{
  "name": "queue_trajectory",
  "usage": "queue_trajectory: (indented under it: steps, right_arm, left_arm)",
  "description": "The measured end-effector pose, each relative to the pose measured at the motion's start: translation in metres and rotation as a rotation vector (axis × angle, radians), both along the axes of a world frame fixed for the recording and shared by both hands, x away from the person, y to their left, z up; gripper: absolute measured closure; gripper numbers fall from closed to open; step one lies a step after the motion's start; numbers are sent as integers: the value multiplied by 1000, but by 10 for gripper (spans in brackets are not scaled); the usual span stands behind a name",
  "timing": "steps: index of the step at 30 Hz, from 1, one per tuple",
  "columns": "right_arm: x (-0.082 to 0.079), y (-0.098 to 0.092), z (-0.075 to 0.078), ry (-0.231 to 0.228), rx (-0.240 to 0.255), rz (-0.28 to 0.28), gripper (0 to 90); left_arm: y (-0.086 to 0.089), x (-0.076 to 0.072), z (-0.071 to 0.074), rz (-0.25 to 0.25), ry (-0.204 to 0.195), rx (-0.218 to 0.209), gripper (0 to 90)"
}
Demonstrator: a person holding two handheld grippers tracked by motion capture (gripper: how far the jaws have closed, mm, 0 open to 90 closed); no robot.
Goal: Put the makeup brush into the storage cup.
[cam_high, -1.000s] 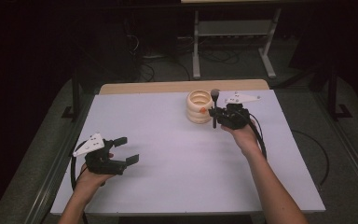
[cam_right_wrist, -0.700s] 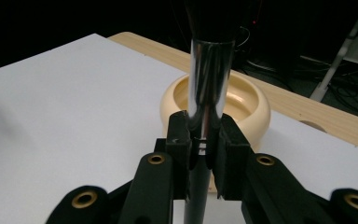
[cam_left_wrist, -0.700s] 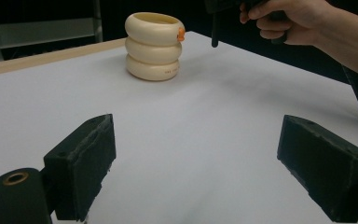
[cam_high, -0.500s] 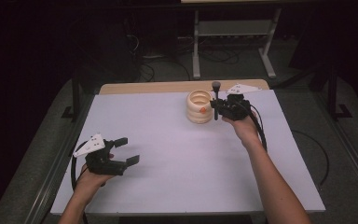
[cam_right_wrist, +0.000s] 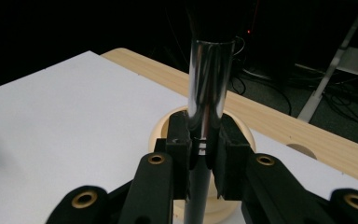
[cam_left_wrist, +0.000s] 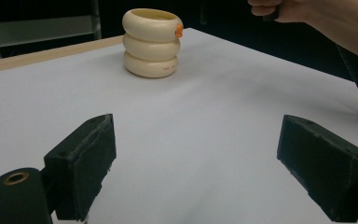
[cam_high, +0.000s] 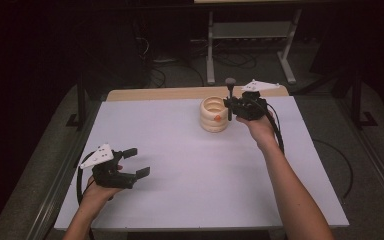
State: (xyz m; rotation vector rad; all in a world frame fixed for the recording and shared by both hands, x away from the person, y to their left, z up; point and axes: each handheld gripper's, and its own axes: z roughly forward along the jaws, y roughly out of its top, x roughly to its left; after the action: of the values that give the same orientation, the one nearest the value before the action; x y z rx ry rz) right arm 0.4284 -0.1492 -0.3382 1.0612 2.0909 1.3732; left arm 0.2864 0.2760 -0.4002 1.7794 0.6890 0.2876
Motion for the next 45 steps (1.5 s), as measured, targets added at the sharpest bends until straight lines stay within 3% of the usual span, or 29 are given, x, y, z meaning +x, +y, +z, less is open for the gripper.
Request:
queue_trajectory:
  steps: [22,32,45]
  right_arm:
    - [23,20,14,-30,24,-6,769]
    - [37,27,3,-32,13,-23,768]
    - [48,32,-13,6,4,-37,767]
  left_arm:
    - [-1,0,-1,-2,1,-7,111]
    - [-1,-1,0,-3,-3,-9,112]
    - [-2,-1,1,-8,-4,-9,112]
